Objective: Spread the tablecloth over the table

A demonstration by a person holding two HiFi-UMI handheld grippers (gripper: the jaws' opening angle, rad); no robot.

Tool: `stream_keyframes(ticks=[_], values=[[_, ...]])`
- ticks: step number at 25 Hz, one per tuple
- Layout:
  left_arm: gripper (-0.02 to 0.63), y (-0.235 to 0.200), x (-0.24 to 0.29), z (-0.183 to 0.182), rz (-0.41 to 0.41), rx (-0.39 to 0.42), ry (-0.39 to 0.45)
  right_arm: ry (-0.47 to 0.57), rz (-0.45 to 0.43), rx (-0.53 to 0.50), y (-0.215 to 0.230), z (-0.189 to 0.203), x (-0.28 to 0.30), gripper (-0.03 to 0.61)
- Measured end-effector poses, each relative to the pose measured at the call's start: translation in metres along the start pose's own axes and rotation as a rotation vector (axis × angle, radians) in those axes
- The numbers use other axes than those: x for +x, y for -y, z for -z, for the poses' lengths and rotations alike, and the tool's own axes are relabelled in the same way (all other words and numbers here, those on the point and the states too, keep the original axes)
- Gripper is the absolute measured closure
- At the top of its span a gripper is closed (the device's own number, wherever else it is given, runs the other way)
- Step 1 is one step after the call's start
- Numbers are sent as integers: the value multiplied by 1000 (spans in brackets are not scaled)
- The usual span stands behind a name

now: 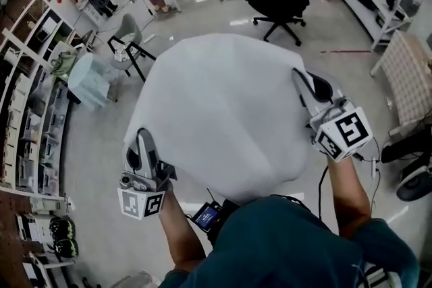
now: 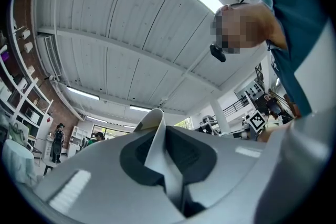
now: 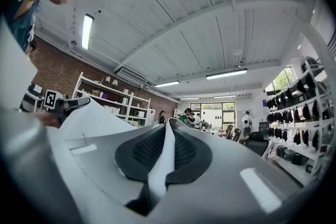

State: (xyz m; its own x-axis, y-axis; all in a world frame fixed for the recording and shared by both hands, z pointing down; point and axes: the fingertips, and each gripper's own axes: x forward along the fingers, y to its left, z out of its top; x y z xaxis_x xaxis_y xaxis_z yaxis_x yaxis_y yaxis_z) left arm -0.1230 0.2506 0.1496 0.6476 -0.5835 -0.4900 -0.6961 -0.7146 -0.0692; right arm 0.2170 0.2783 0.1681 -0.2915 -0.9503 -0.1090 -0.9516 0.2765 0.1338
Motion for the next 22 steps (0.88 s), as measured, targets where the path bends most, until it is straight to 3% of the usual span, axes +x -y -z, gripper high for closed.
stream_keyframes(ticks=[22], values=[[609,-149,9,22,66,-107,30,-15,114,-39,-56,-12,107,565]])
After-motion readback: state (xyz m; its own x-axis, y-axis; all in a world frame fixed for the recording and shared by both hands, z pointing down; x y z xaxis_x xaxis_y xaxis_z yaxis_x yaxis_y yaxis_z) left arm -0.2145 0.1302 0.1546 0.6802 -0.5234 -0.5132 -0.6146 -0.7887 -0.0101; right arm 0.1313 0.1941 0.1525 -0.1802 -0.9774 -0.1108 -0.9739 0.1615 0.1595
